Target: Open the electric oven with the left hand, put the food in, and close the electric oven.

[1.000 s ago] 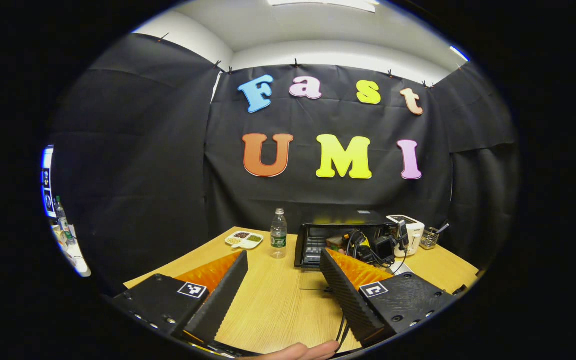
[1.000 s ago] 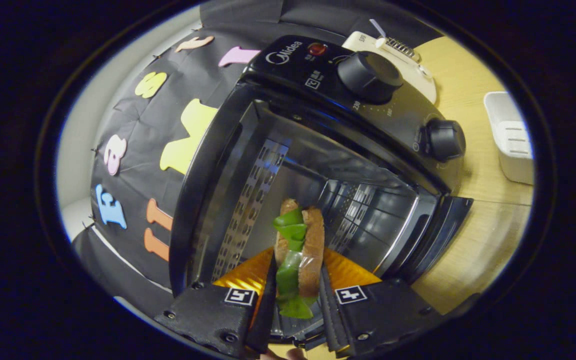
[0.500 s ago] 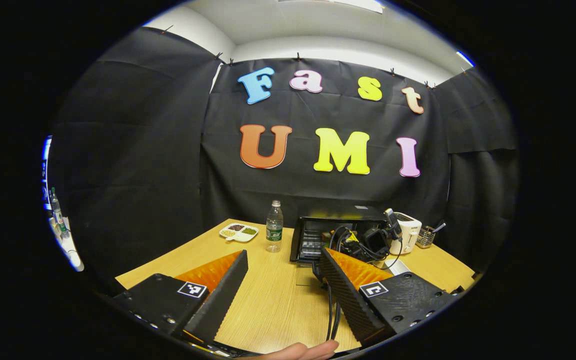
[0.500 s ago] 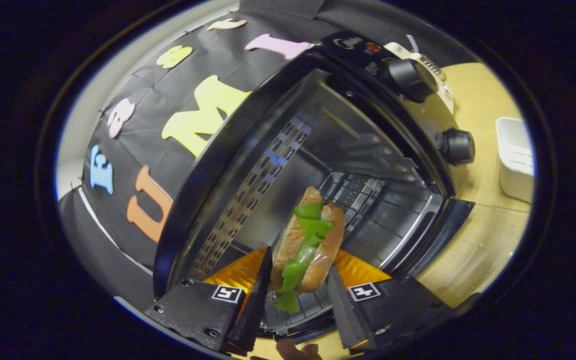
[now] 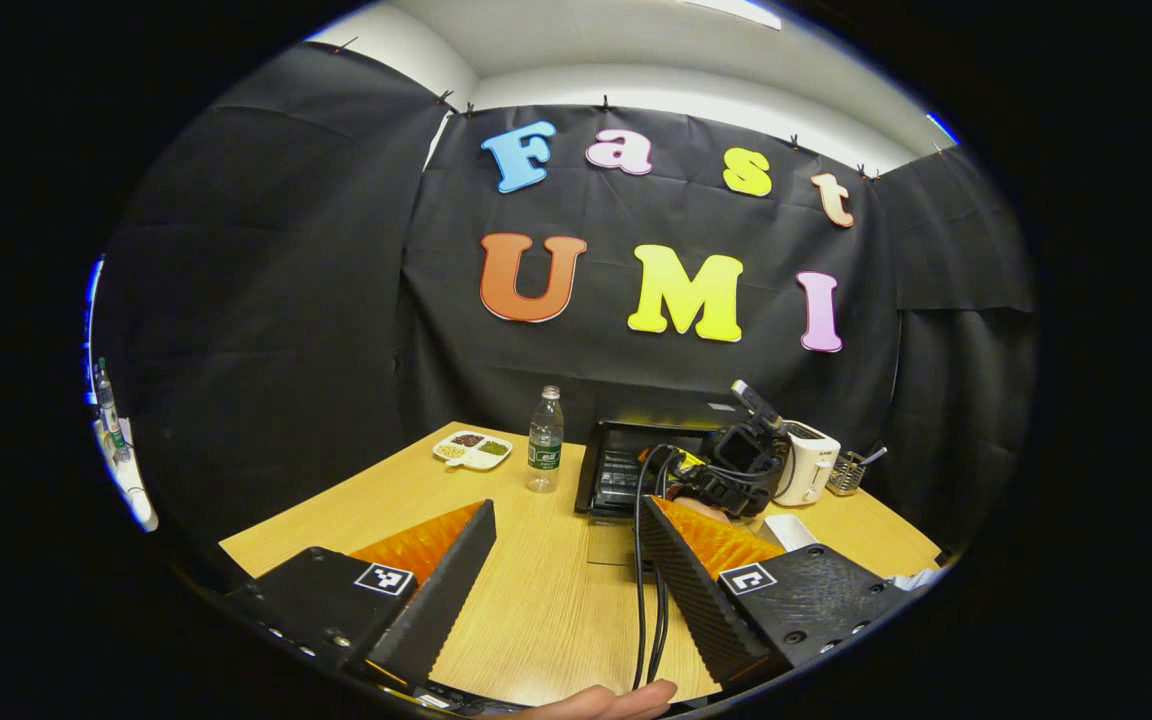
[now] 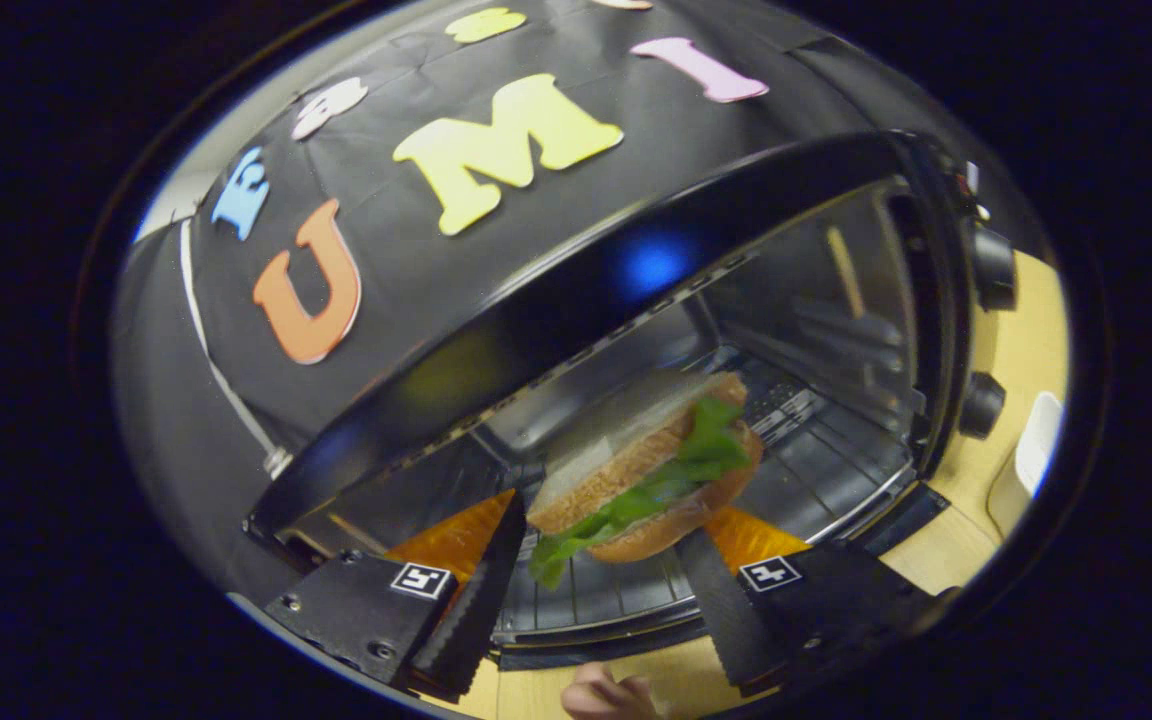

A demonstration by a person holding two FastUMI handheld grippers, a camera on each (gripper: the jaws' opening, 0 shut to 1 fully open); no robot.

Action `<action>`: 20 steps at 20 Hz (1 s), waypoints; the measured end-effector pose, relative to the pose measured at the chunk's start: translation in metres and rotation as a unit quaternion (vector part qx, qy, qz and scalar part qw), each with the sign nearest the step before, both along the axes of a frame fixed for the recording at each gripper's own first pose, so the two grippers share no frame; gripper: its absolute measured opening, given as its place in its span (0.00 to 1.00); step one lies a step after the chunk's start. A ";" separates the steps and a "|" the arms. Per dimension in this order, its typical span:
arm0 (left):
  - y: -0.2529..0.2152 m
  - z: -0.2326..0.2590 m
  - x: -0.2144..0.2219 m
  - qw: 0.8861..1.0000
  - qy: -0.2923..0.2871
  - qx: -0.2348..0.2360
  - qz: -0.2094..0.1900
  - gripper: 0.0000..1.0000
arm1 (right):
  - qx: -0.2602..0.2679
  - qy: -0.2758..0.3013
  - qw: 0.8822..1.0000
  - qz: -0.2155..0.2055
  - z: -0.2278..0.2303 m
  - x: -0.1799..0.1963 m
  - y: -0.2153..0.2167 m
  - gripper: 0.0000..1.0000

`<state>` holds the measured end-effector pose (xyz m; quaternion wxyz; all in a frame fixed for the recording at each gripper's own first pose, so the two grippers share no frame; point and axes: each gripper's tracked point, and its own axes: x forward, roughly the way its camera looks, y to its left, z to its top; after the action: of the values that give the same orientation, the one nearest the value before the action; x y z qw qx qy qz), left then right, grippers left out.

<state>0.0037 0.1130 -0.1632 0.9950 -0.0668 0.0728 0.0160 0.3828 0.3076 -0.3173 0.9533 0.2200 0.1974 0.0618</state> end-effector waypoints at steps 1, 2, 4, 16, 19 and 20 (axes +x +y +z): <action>0.002 -0.002 0.002 1.000 0.002 0.001 0.001 0.96 | -0.020 0.010 1.000 0.015 -0.002 -0.001 0.002 0.91; 0.007 -0.007 0.004 1.000 0.008 0.001 0.005 0.95 | -0.047 0.016 0.999 0.022 -0.006 0.001 0.001 0.92; 0.008 -0.014 0.005 1.000 0.020 -0.005 0.008 0.95 | -0.097 0.025 0.995 0.029 -0.007 0.001 -0.008 0.92; 0.007 -0.030 0.008 0.999 0.043 -0.004 0.014 0.93 | -0.182 0.115 0.971 0.105 0.015 -0.052 -0.005 0.96; 0.005 -0.029 0.008 0.999 0.043 0.002 0.015 0.93 | -0.189 0.080 0.974 0.101 0.047 -0.068 -0.016 0.96; 0.004 -0.028 0.008 0.999 0.042 0.002 0.013 0.93 | -0.188 0.065 0.975 0.100 0.060 -0.077 -0.020 0.96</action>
<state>0.0113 0.1172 -0.1916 0.9909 -0.0651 0.1132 0.0322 0.3063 0.2875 -0.2573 0.9517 0.0200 0.2881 0.1043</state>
